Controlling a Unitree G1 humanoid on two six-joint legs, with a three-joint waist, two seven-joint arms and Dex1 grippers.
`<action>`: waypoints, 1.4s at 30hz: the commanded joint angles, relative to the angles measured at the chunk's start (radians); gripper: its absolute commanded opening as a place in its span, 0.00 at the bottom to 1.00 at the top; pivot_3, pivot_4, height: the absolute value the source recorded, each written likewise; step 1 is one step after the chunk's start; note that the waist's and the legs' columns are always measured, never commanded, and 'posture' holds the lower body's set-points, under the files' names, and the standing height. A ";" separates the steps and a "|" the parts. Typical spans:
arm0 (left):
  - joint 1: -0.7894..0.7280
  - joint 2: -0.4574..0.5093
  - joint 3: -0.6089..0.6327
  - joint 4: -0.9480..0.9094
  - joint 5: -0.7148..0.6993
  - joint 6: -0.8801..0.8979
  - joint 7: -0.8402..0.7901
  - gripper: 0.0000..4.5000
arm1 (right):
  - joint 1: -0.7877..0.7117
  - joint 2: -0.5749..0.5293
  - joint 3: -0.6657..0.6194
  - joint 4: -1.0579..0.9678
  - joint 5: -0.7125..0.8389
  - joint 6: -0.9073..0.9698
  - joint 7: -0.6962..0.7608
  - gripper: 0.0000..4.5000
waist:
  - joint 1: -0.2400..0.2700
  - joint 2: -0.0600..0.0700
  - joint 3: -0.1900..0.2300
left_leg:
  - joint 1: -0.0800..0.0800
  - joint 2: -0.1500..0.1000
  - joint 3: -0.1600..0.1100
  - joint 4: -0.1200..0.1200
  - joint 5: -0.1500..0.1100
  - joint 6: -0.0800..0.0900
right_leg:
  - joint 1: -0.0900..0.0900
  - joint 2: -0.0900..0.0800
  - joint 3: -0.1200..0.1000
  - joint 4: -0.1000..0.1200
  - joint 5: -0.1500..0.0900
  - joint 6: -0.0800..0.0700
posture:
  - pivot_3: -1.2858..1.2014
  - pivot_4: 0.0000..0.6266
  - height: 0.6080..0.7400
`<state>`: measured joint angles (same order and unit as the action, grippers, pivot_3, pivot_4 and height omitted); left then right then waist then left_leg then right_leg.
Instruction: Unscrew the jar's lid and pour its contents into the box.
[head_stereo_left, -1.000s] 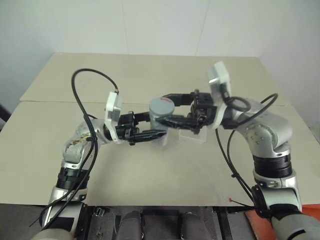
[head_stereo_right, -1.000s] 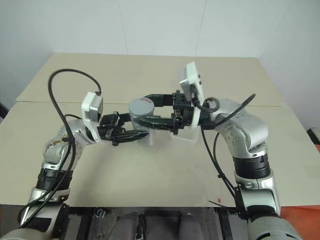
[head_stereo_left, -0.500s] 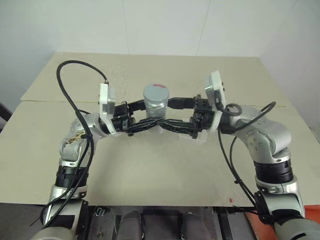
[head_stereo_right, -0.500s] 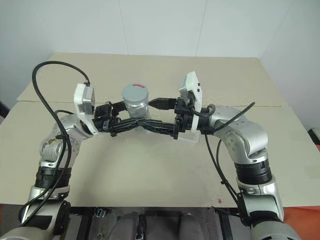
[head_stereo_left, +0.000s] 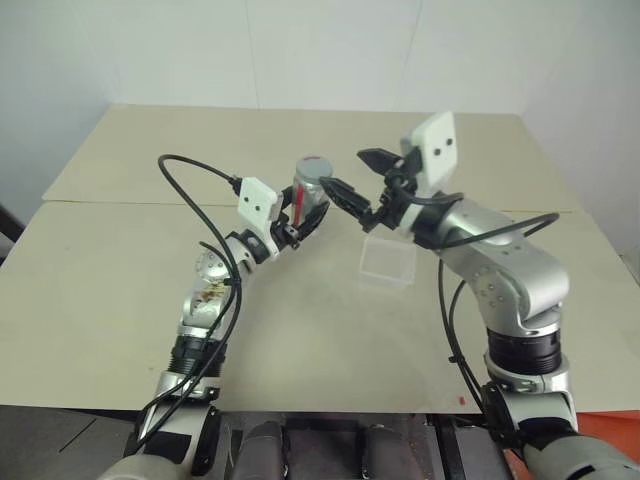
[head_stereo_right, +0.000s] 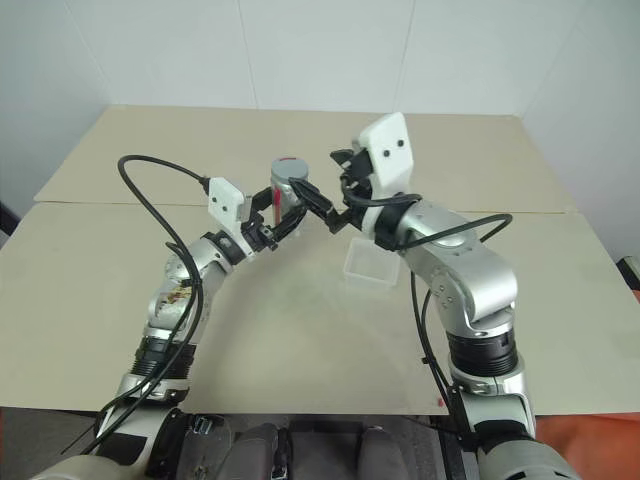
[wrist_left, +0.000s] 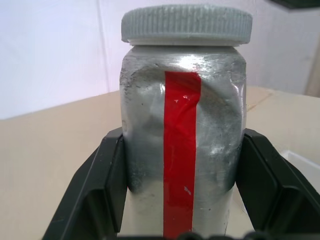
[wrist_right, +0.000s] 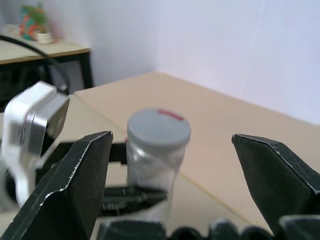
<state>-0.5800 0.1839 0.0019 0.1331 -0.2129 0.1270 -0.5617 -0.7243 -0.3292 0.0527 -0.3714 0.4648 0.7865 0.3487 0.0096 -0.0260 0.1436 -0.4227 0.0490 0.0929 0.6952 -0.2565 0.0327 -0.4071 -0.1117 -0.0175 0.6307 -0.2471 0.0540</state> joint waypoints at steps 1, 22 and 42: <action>-0.007 -0.019 -0.010 -0.048 0.009 -0.023 0.038 0.60 | -0.038 0.030 0.028 -0.006 -0.048 0.016 -0.058 0.99 | 0.000 0.000 0.000 | 0.000 0.000 0.000 0.000 0.000 0.000 | 0.000 0.000 0.000 0.000 0.000 0.000 | 0.52 0.24 1.00; 0.021 -0.035 -0.015 -0.110 -0.012 0.020 0.054 0.60 | -0.117 0.148 0.024 0.128 -0.155 0.004 -0.127 0.99 | -0.010 0.000 0.000 | -0.001 0.000 0.001 0.000 0.000 0.000 | 0.000 0.000 -0.001 0.000 0.000 0.000 | 0.52 0.24 1.00; 0.010 -0.002 0.004 -0.102 -0.041 0.037 0.054 0.60 | -0.039 0.086 -0.013 0.028 -0.127 0.039 -0.105 0.99 | -0.014 0.000 0.000 | 0.000 0.000 0.000 0.000 0.000 0.000 | 0.000 0.000 -0.001 0.000 0.000 0.000 | 0.52 0.24 1.00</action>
<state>-0.5503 0.1763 -0.0131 0.0683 -0.2367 0.1777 -0.5081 -0.7642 -0.2271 0.0895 -0.3086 0.3381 0.8192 0.2534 -0.0043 -0.0259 0.1436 -0.4231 0.0492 0.0931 0.6949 -0.2564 0.0325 -0.4071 -0.1117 -0.0186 0.6309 -0.2471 0.0540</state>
